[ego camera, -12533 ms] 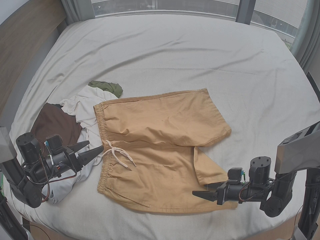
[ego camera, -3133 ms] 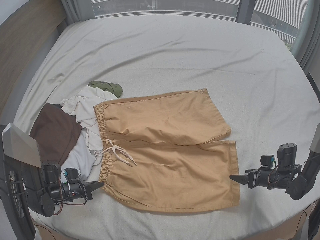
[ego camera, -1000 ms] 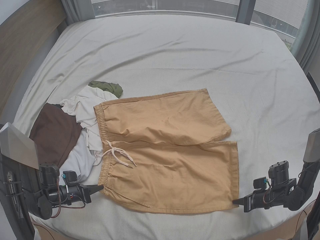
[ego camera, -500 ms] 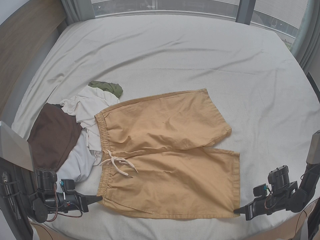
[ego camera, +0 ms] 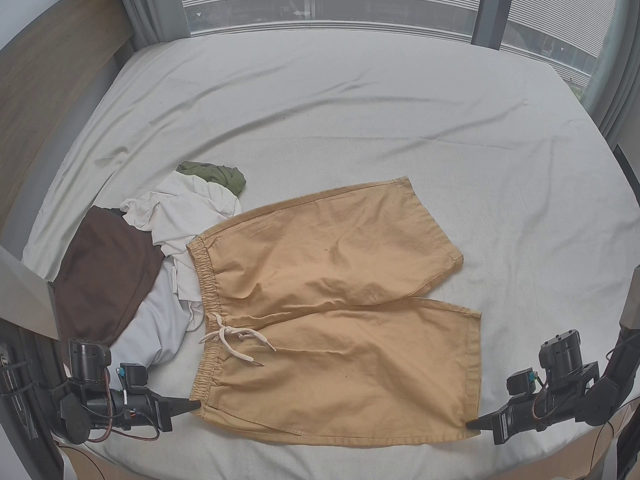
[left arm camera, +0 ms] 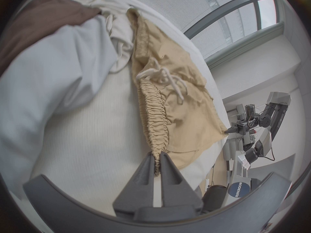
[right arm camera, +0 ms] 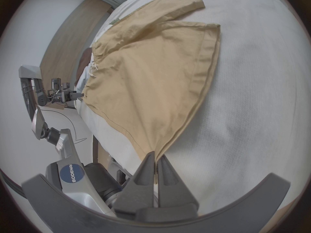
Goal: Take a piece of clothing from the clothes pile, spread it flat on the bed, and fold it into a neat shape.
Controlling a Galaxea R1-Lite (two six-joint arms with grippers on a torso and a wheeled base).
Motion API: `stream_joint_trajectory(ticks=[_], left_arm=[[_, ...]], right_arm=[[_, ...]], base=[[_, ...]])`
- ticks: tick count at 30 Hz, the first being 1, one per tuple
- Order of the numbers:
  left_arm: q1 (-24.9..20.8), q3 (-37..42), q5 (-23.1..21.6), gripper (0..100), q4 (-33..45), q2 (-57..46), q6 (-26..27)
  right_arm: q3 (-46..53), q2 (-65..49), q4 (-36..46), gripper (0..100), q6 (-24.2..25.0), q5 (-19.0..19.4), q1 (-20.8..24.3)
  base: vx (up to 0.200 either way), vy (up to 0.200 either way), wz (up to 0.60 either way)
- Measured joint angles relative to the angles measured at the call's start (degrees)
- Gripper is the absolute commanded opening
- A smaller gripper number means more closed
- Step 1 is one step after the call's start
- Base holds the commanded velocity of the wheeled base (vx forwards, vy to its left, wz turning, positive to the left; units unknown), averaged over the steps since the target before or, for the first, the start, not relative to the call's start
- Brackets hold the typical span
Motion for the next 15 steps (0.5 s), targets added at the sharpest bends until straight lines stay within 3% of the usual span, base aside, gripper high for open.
stream_joint_trajectory(ticks=[4, 6, 15], left_arm=[[-0.8, 0.0, -0.4, 0, -6.5, -0.2, -2.8], [-1.7, 0.0, -0.4, 0, -9.7, -0.4, -6.9], [-4.5, -2.1, -0.4, 0, -11.6, -3.0, -15.0]], right_arm=[[-1.0, -0.7, -3.4, 0, 1.0, 2.8, -0.5], [-1.6, -1.3, -6.7, 0, 2.6, 3.6, -0.9], [-4.5, -2.6, -21.0, 0, 11.7, 4.5, -1.8]], base=[[0.0, 0.0, 0.0], [0.0, 0.0, 0.0], [0.0, 0.0, 0.0]])
